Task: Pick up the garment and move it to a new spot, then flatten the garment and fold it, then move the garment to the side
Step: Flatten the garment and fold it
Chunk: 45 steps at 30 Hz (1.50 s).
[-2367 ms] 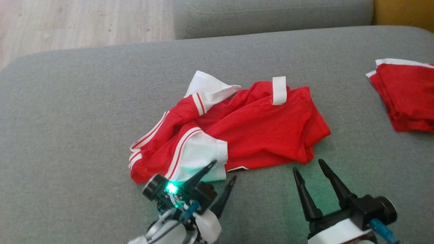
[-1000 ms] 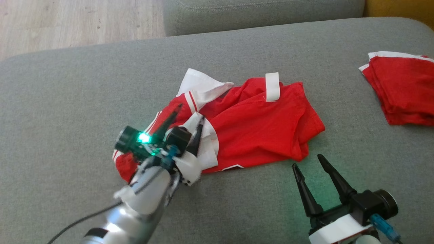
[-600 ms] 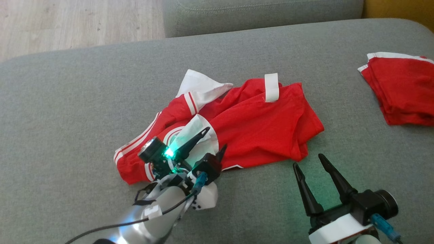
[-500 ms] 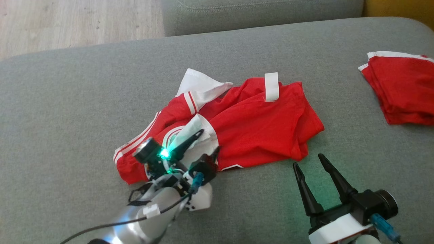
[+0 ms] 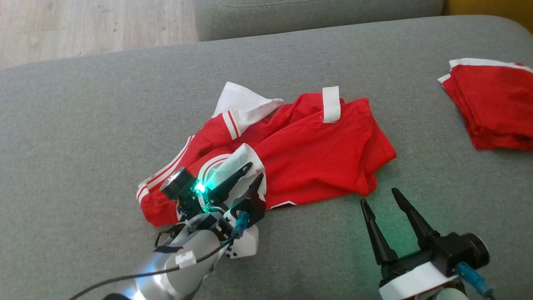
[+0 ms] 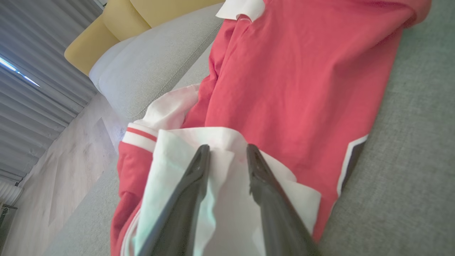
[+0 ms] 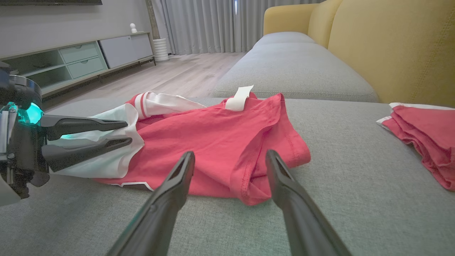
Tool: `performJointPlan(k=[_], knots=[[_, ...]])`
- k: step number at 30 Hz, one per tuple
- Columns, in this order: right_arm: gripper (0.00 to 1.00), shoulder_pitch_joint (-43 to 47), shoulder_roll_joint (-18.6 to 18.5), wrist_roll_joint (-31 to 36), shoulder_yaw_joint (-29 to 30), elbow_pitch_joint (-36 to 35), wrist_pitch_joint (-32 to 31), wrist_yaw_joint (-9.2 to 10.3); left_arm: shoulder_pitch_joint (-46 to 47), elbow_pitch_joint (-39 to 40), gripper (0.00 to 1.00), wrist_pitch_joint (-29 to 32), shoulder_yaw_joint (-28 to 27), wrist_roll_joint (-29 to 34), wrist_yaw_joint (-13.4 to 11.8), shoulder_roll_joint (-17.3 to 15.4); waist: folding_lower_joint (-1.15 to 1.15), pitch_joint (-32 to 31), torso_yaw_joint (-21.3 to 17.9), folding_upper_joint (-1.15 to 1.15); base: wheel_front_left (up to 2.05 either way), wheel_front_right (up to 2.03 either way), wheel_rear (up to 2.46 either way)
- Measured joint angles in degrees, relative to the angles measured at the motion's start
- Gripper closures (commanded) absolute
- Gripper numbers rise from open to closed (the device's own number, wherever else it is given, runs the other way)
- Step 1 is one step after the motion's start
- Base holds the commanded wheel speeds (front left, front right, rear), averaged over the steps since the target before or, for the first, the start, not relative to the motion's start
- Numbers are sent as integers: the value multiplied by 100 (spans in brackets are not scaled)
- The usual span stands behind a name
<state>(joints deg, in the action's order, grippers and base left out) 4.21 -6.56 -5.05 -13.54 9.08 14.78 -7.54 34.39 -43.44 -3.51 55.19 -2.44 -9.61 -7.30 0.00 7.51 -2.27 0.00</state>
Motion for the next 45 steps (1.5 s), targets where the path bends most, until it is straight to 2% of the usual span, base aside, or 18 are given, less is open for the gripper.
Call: performJointPlan(k=[6,8,12,16,20,29,36,42,44,45], knots=[[0,0,0,1,24,1,0,0,-16,104,85,60,10,-43,-8,-46,0,-10,63,0,0,0,0],[0,0,0,1,27,1,0,0,-37,147,88,85,11,-62,-49,-71,0,-14,87,0,0,0,0],[0,0,0,2,33,2,0,0,-82,301,100,32,18,-109,-49,-94,0,-31,125,0,0,0,0],[0,1,1,5,33,7,0,0,-152,676,100,-111,13,-209,-105,-138,0,-81,173,0,0,0,0],[0,14,10,9,90,13,0,0,-432,1329,100,-191,-67,-353,-215,-363,0,-133,249,0,0,0,0],[0,181,41,8,244,-1,0,0,-1190,3255,100,-219,-545,-793,-422,-1390,0,-288,616,0,0,0,0],[0,-49,71,-315,621,109,0,0,-1418,4145,100,-204,-968,-964,-576,-2126,-1,-311,855,0,0,0,0],[0,-855,-236,-472,808,600,0,0,-1406,4395,100,-203,-1106,-1027,-587,-2290,0,-208,968,0,0,0,0],[0,-1049,-367,-657,669,892,0,0,-1376,4401,100,-192,-1106,-1027,-584,-2298,0,-179,980,0,0,0,0],[0,-1174,-486,-1059,357,1235,-4,0,-1320,4428,100,-175,-1105,-1026,-582,-2299,0,-161,981,0,0,0,0]])
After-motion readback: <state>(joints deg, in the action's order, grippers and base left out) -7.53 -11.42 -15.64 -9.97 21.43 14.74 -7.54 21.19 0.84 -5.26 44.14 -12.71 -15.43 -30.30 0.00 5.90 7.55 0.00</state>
